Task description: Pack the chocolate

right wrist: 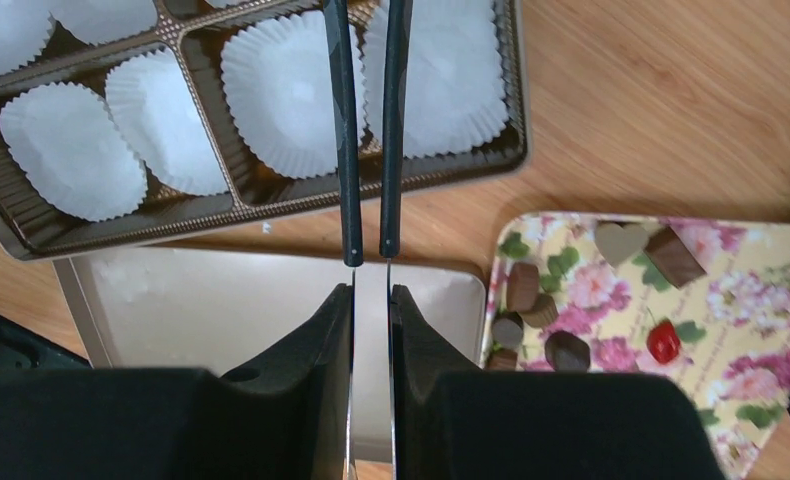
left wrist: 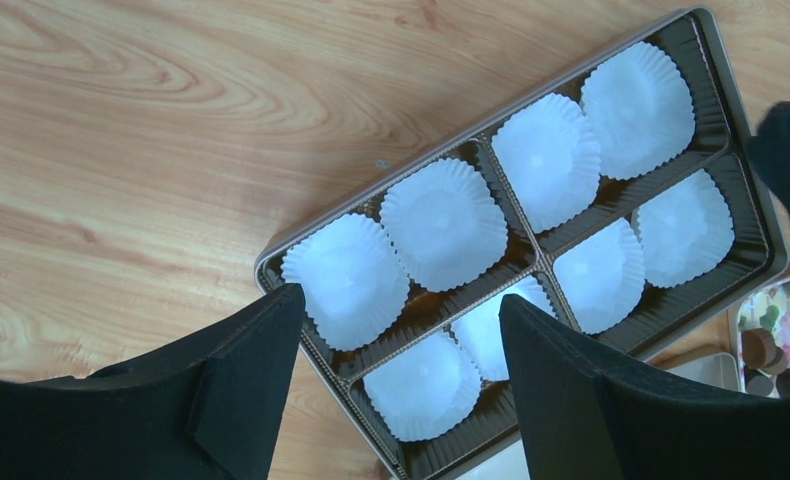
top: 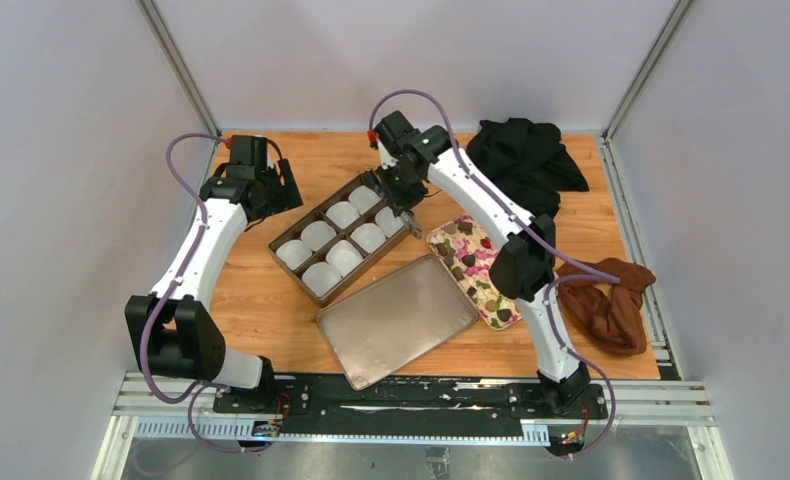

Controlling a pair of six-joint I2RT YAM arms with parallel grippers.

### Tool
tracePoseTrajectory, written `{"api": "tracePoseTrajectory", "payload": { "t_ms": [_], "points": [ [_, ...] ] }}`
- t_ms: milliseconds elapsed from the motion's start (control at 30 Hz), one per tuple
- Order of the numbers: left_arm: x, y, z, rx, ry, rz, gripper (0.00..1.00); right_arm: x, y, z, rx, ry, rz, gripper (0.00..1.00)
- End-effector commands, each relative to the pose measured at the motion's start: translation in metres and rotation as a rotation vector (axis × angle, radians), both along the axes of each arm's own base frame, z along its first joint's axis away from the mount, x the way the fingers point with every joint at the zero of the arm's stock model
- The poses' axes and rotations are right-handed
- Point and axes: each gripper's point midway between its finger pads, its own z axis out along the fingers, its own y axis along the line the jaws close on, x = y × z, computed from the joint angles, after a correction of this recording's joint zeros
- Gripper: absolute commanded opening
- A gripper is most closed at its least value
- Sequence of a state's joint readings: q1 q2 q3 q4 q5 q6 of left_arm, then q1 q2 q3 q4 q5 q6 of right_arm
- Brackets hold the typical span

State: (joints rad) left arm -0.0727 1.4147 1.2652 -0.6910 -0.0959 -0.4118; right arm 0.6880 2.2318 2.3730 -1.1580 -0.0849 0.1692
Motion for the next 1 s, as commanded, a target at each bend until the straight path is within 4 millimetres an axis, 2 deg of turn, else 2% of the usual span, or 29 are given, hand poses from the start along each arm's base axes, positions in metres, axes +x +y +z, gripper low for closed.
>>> {"api": "tracePoseTrajectory", "payload": {
  "t_ms": [0, 200, 367, 633, 967],
  "points": [
    [-0.005, 0.001, 0.008, -0.003, -0.007, -0.011, 0.77, 0.006, 0.026, 0.007, 0.065, -0.039, 0.022, 0.11],
    [-0.005, 0.0, 0.005, -0.011, -0.004, -0.013, 0.77, 0.011, 0.032, -0.029, 0.01, -0.012, 0.033, 0.12],
    [-0.007, -0.001, 0.001, -0.017, 0.005, -0.017, 0.77, 0.014, 0.036, -0.047, -0.007, 0.008, 0.035, 0.13],
    [-0.009, -0.001, 0.001, -0.009, 0.007, -0.025, 0.77, 0.021, 0.034, -0.063, -0.046, 0.004, 0.003, 0.2],
    [-0.007, -0.001, 0.004, -0.012, -0.012, -0.022, 0.77, 0.019, 0.032, -0.066, -0.055, 0.012, -0.003, 0.39]
  ]
}}
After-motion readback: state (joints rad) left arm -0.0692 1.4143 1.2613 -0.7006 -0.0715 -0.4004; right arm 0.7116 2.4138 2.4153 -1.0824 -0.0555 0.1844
